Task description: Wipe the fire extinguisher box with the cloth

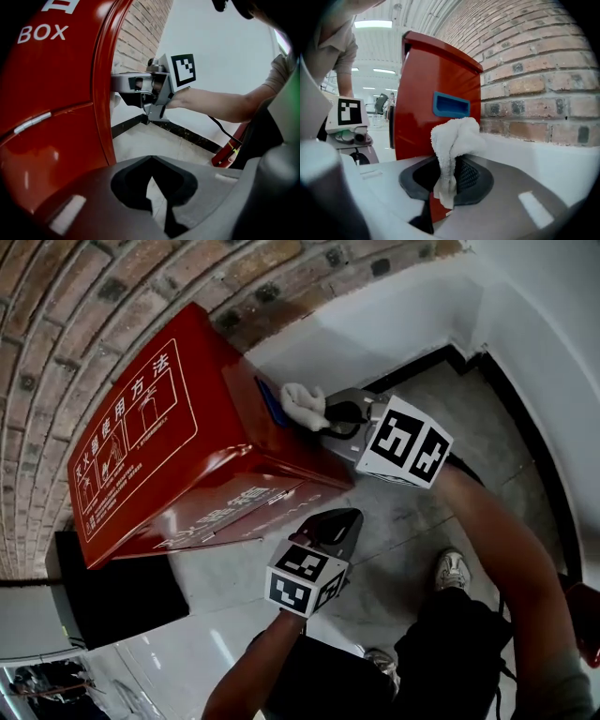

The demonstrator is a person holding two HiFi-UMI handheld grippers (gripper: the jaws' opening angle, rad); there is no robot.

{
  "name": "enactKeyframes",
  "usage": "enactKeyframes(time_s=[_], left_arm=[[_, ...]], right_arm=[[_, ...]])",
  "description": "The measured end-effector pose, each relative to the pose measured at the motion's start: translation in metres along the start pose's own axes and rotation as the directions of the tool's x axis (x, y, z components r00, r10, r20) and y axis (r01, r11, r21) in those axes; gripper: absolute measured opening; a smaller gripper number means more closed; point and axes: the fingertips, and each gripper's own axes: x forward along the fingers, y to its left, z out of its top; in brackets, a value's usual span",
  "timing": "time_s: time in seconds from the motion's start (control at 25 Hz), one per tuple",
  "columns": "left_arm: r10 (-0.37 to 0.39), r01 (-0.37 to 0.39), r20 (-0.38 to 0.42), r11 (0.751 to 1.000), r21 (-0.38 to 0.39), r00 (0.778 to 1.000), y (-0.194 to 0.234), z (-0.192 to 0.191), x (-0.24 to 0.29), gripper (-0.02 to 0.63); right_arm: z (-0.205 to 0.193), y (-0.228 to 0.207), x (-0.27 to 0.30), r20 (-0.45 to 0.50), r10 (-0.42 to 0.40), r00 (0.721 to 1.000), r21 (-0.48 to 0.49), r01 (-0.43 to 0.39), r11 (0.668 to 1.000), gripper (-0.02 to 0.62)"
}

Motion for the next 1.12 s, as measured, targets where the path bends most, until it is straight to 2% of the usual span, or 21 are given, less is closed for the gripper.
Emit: enactKeyframes(time_s=[0.32,0.6,0.84,1.12], left_arm=[[0.002,-0.001,-0.037,1.000,0.007,0.999,-0.002,-0.014,0.011,0.003],[0.012,-0.014,-0.082,0.999,-0.030,0.997,0.005,-0.040,0.023,0.003],[0.015,-0.020,-0.107,0.999,-0.048,0.994,0.012,-0.058,0.032,0.003],[0.046,-0.053,-0.126,0.998,-0.045,0.991,0.025,-0.061,0.044,0.003]], right_arm=[[-0.015,0.051,-0.031,-0.001,0.141,0.990,-0.022,-0.141,0.990,0.087],[-0.065,0.078,-0.040,-0.061,0.231,0.971,0.018,-0.230,0.973,0.086],[-0.112,0.067,-0.015,-0.122,0.191,0.974,0.030,-0.188,0.982,0.087],[-0.131,0.024,0.022,-0.142,0.118,0.983,0.011,-0.118,0.993,0.087]])
